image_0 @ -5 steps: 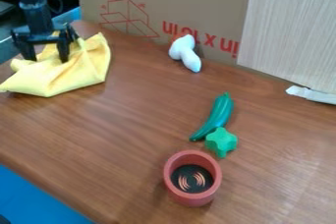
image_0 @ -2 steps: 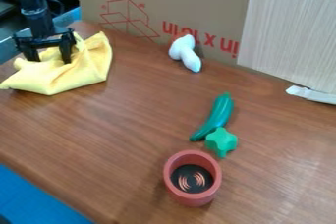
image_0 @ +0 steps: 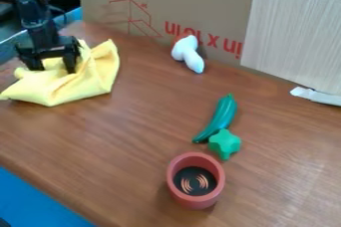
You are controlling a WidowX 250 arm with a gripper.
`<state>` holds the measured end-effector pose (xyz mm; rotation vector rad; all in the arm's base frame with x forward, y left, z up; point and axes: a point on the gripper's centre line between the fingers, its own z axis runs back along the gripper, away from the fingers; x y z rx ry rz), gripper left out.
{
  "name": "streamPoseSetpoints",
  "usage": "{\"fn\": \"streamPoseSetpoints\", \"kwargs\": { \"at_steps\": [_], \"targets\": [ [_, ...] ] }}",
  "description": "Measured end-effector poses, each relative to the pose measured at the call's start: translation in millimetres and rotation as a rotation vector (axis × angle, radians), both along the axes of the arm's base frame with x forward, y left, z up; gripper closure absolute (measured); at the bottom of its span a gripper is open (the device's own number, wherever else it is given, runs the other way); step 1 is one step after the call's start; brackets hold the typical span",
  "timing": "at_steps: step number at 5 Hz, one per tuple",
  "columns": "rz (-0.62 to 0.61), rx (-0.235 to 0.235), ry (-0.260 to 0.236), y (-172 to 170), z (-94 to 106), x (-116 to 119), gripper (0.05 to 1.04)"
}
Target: Move the cloth from the top left of the table to the bottom left
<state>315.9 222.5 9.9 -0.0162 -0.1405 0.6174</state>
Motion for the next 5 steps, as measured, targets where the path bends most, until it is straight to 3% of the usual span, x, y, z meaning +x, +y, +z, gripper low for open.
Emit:
{"fn": "streamPoseSetpoints", "kwargs": {
  "at_steps": [5],
  "targets": [
    [-0.050,-0.021,-0.002,-109,-1.5,-10,0.083]
  ]
}}
